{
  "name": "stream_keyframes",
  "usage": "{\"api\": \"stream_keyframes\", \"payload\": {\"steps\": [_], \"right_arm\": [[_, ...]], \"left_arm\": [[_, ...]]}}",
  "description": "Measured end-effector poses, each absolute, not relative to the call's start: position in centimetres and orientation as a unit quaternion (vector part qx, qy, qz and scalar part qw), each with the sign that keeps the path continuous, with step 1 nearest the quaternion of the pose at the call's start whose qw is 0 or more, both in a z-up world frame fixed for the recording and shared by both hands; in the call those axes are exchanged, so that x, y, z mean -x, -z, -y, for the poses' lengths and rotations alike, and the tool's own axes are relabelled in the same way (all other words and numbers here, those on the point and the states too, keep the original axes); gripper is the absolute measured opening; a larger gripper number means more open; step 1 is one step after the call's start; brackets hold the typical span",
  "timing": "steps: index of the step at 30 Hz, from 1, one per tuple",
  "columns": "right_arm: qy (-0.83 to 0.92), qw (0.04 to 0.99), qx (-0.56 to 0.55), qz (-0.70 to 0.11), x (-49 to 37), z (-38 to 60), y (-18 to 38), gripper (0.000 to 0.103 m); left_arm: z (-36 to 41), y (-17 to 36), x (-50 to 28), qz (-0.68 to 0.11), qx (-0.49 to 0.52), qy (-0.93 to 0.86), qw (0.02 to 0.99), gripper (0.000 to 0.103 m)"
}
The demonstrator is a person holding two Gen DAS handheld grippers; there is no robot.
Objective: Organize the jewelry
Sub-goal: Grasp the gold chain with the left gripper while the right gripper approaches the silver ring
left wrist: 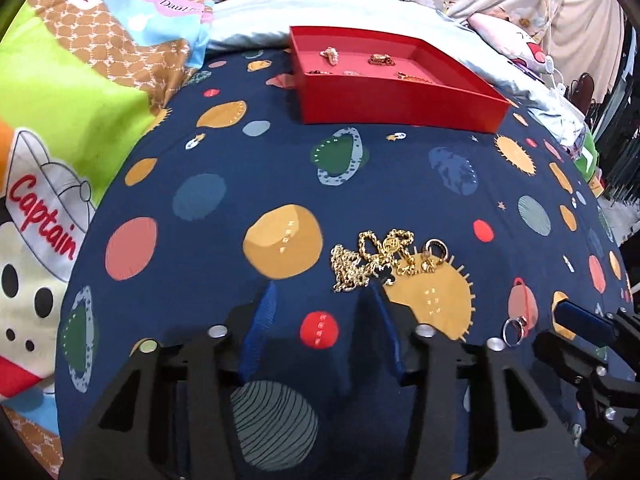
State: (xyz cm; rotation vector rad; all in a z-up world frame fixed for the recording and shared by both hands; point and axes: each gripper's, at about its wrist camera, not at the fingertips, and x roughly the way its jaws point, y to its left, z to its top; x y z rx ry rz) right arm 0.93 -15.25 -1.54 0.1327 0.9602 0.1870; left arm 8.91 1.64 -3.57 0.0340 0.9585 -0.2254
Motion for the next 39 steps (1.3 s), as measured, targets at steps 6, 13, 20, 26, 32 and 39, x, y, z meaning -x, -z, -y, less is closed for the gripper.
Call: {"api": "stream_keyframes", "payload": {"steps": [6,13,20,26,32,39], "right_arm": [[-0.091,0.880,-0.074,-0.460,-1.3,15.7,1.5,0.038],[-0.095,0.879,-0.072,-0.462,-1.6,15.5,1.6,0.038],[-0.122,0.874,-0.071,-0.464,-2.4,14.1,1.5,0.038],[-0.157,0.866,-0.071,-0.469,-4.2,11.4,2.0,0.038],[-0.172,0.865,-0.064,-0.467,-6.6,9.7,2.2,0.034],[-0.172,0.862,-0.058,-0.473,-9.3,8.9,3.0,0.024]], "left_arm": [[-0.7,3.8,-9.3,-0.444,-0.038,0.109,0.888,0.021],[-1.0,3.6,-9.1,-0.448,-0.029,0.122,0.885,0.003],[-3.1,1.9,-8.1,-0.447,0.001,0.124,0.886,0.003],[-4.7,0.3,-7.3,-0.442,0.012,0.121,0.889,0.003],[-6.1,-1.0,-7.0,-0.435,0.021,0.116,0.893,0.003],[-7.7,-1.8,-7.1,-0.429,0.031,0.104,0.897,0.003]]}}
